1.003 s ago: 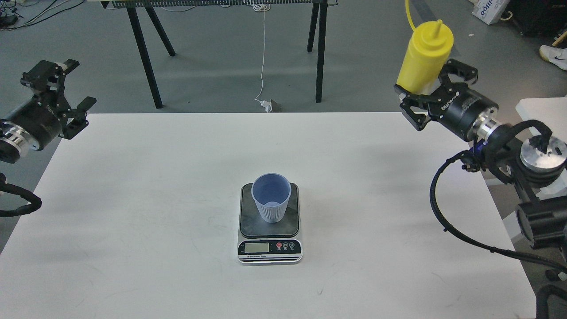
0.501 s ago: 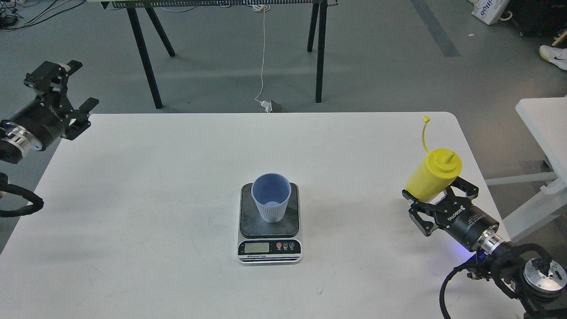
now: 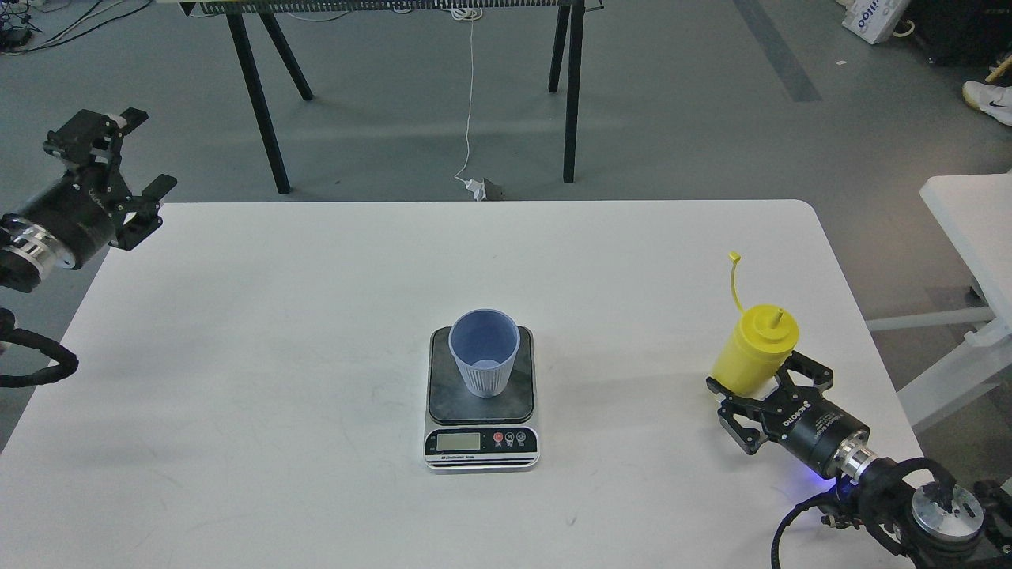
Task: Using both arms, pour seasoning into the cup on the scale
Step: 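Open the right gripper and pull it back from the bottle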
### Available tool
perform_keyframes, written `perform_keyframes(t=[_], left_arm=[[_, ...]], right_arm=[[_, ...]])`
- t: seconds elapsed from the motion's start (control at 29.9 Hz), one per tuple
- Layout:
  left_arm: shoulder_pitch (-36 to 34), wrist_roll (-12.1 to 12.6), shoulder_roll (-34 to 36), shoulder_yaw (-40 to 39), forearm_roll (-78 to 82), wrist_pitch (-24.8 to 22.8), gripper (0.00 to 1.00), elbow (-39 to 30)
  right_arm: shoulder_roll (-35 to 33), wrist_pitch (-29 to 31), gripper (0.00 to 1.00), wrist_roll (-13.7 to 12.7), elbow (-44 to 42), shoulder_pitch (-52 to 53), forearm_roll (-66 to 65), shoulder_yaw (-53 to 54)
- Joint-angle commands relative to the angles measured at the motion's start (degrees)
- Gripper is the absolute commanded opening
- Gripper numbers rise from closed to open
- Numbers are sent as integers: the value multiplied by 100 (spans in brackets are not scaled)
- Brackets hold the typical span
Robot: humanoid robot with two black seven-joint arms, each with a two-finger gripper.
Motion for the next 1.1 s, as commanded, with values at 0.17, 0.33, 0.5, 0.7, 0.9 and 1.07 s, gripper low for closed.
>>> perform_keyframes(t=[0.17, 0.33, 0.5, 0.7, 0.9, 1.07], left_arm=[[11, 1, -10, 0, 4, 0, 100, 0], [2, 1, -10, 0, 4, 0, 99, 0], [11, 1, -27, 0, 4, 0, 99, 0], [2, 1, -27, 0, 13, 0, 99, 0], [29, 1, -36, 0, 22, 0, 99, -26], [73, 1, -45, 192, 31, 0, 99, -61]], right_arm=[[72, -1, 76, 0, -12, 11, -4, -66], [63, -1, 99, 0, 6, 2, 14, -66], [37, -1, 99, 0, 93, -68, 40, -66], [-480, -1, 99, 0, 708, -700, 67, 13], [-1464, -1, 99, 0, 1595, -1360, 75, 240], [-1703, -1, 99, 0, 1746, -775, 76, 1259]])
